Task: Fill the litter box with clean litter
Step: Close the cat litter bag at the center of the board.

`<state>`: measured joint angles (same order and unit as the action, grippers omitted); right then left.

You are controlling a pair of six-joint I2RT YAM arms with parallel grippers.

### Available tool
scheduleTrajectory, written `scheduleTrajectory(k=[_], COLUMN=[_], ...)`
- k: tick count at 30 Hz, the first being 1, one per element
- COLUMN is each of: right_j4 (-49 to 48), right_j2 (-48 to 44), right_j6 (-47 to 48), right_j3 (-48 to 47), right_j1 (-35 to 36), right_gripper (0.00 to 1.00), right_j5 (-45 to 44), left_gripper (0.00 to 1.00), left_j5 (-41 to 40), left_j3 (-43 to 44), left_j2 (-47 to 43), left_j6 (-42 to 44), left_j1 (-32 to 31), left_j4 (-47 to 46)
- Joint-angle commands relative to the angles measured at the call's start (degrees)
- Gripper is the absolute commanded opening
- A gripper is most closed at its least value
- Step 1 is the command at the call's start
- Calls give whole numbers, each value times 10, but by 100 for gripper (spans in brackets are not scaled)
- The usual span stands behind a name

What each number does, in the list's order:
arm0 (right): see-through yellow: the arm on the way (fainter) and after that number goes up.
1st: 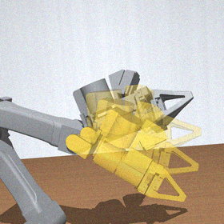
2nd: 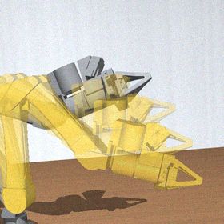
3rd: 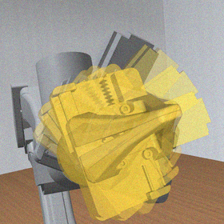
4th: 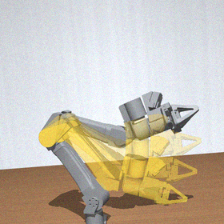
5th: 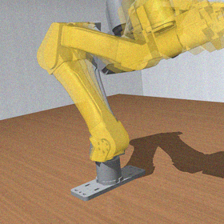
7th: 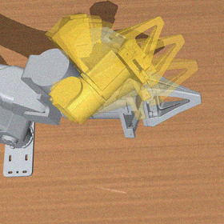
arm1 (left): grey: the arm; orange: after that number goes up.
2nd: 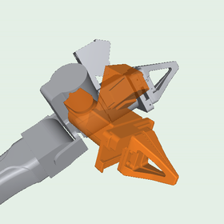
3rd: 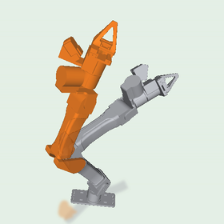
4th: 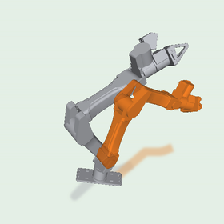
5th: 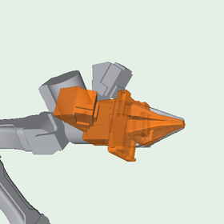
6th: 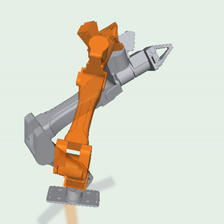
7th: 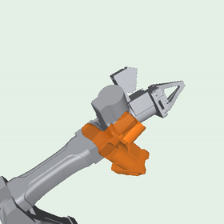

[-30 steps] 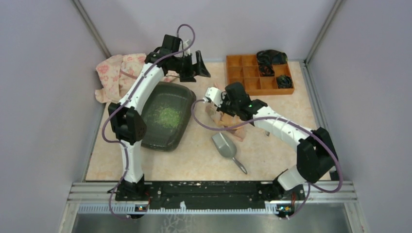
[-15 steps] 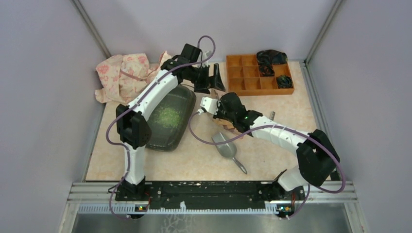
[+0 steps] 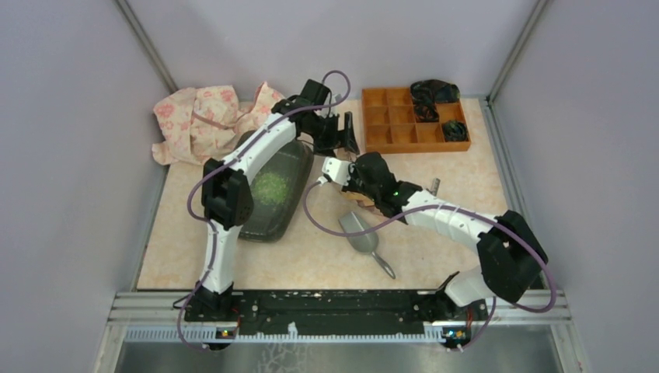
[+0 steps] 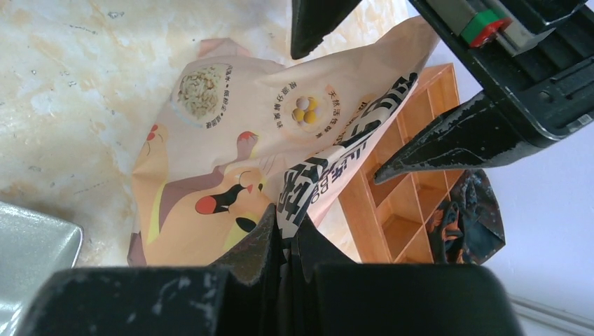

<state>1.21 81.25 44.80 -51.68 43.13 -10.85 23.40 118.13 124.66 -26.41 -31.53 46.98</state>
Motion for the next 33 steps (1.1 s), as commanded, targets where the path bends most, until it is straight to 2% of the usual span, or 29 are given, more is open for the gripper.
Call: scheduleTrajectory(k=[1, 3, 6, 9, 10, 12, 13, 20, 22, 25, 33], right_j4=[-87, -84, -80, -87, -87, -87, -86, -70, -34, 24, 226], right_j2=[-43, -38, -28, -24, -24, -24, -24, -17, -18, -21, -21], right_j6=[-6, -8, -8, -13, -17, -29, -31, -96, -148, -230, -359], right_j3=[-7, -11, -18, -17, -19, -21, -21, -41, -70, -125, -308], right_j1=[7, 8, 8, 8, 8, 8, 7, -23, -43, -71, -88], right_gripper=[0, 0, 0, 0, 0, 0, 0, 0, 30, 55, 57], right_j5=[-1, -4, -8, -5, -3, -1, -1, 23, 53, 84, 14], left_gripper=[84, 71, 68, 55, 45, 7, 0, 0, 0, 0, 0], left_j5=[5, 19, 22, 18, 19, 32, 33, 20, 17, 17, 25], left_j3=[58, 72, 72, 62, 64, 68, 67, 45, 40, 40, 46], left_j2=[29, 36, 35, 30, 34, 42, 42, 16, 10, 7, 11], left_j6=[-9, -13, -15, -12, -11, -10, -12, -2, -2, 2, 6], left_j1=[-2, -2, -3, -2, -2, 2, 3, 14, 23, 34, 55], left_j4=[11, 13, 16, 12, 15, 19, 18, 22, 23, 27, 34])
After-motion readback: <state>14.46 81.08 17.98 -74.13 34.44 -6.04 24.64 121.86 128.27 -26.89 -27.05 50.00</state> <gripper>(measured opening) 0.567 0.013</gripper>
